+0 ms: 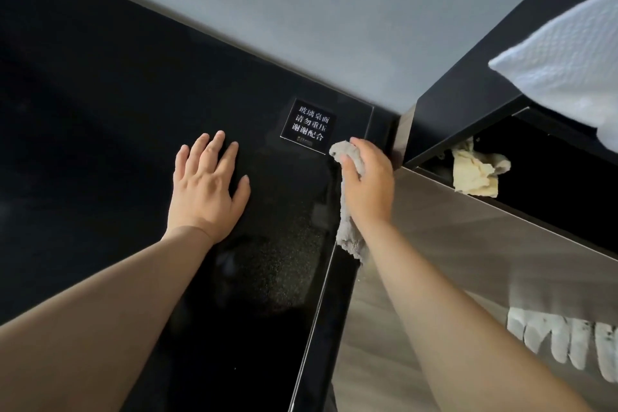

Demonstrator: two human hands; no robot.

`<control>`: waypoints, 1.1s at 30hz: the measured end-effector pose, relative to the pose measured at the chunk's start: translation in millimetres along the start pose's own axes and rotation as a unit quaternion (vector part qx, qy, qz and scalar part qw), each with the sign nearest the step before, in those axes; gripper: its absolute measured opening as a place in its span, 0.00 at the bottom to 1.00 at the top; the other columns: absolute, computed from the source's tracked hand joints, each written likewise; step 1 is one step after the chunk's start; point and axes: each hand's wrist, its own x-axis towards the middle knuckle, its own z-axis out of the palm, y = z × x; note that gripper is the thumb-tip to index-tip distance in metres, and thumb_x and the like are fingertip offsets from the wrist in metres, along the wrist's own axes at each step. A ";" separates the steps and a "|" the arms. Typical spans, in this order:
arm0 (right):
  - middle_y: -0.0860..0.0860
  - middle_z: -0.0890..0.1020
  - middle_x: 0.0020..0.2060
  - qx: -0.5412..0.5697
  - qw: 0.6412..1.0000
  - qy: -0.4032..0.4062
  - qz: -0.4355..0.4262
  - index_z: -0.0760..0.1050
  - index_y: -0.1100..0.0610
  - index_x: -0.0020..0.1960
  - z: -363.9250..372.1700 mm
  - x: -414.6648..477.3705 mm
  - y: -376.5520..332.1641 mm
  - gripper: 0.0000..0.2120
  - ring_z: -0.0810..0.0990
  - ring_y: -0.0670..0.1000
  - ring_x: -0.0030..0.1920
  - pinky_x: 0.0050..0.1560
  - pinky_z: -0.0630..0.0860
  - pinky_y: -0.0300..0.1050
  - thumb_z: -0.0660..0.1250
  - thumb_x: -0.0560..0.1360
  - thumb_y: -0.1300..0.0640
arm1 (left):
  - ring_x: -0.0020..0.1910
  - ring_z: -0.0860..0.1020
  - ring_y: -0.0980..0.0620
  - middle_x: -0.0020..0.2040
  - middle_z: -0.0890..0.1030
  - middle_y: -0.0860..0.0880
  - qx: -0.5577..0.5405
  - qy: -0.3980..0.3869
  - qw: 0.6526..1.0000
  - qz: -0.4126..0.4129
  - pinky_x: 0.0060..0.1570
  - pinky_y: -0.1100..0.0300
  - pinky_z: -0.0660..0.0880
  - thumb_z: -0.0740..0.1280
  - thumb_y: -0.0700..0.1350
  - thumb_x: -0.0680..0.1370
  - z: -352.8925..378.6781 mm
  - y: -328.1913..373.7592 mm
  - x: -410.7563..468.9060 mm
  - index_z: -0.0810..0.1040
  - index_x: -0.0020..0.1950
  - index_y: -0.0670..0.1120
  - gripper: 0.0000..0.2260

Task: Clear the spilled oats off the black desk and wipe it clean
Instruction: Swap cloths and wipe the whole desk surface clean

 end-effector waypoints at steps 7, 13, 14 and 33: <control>0.44 0.77 0.61 -0.100 0.991 -0.054 -0.064 0.75 0.49 0.64 5.5 -66.2 -4.2 0.17 0.73 0.50 0.61 0.58 0.73 0.50 0.61 0.76 0.53 | 0.76 0.55 0.45 0.75 0.62 0.43 -0.011 0.019 1.000 0.000 0.75 0.47 0.47 0.56 0.54 0.79 1.8 -1.1 -0.4 0.66 0.73 0.42 0.25; 0.40 0.76 0.60 -0.041 0.980 -0.157 -0.117 0.75 0.47 0.64 -21.1 -171.2 -22.8 0.18 0.72 0.43 0.61 0.60 0.69 0.40 0.60 0.75 0.52 | 0.68 0.67 0.44 0.67 0.71 0.44 -0.092 0.008 0.995 -0.022 0.69 0.50 0.63 0.61 0.51 0.79 -23.6 2.0 -31.8 0.72 0.66 0.38 0.22; 0.39 0.77 0.59 -0.010 0.977 -0.178 -0.118 0.75 0.47 0.64 -26.5 -180.5 -24.5 0.18 0.72 0.42 0.60 0.61 0.69 0.39 0.60 0.75 0.52 | 0.66 0.68 0.44 0.66 0.72 0.45 -0.098 0.010 0.995 -0.023 0.68 0.51 0.65 0.61 0.51 0.79 -29.1 1.5 -48.8 0.73 0.66 0.39 0.21; 0.46 0.75 0.54 -0.066 0.989 -0.080 -0.109 0.76 0.46 0.61 -0.9 -157.5 -25.1 0.15 0.74 0.49 0.50 0.41 0.73 0.44 0.68 0.75 0.51 | 0.72 0.63 0.45 0.70 0.69 0.45 -0.027 0.046 0.995 -0.089 0.75 0.49 0.52 0.56 0.53 0.78 -22.8 -34.3 -220.8 0.70 0.70 0.40 0.25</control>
